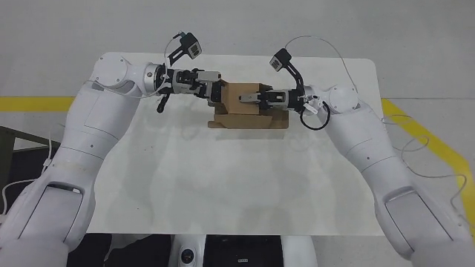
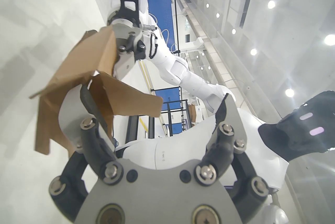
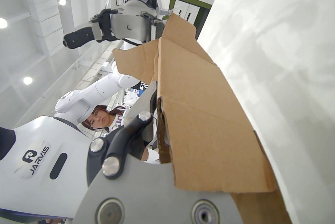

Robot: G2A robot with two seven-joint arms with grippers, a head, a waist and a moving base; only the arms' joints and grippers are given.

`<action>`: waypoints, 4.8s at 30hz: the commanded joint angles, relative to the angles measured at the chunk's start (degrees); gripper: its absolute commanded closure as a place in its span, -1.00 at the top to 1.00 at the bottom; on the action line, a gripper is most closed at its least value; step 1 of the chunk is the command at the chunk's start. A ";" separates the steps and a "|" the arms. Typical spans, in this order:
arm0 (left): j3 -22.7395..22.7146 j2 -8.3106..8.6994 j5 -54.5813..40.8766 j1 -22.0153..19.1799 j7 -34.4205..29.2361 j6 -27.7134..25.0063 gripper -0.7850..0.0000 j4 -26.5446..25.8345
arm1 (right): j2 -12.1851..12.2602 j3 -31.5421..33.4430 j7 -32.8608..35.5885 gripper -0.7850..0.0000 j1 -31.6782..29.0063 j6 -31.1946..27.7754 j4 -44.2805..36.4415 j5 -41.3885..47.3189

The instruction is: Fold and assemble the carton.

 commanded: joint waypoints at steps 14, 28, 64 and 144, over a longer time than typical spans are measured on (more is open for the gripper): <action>-0.03 -0.40 2.37 0.08 1.61 -1.69 1.00 0.39 | 0.06 -1.54 2.52 -1.00 -1.36 2.52 -3.44 1.30; -1.89 0.01 3.71 0.73 1.75 -2.03 1.00 -1.11 | 0.56 0.99 -0.95 -1.00 -0.58 -0.95 0.36 1.48; 0.42 -1.19 3.40 2.51 -0.42 -0.47 1.00 -6.72 | -2.59 2.82 -10.62 -1.00 1.37 -3.89 5.53 0.89; 4.75 -4.57 12.78 -3.17 4.86 -0.16 1.00 10.27 | 3.85 19.20 4.33 -1.00 -6.61 6.36 -12.60 0.92</action>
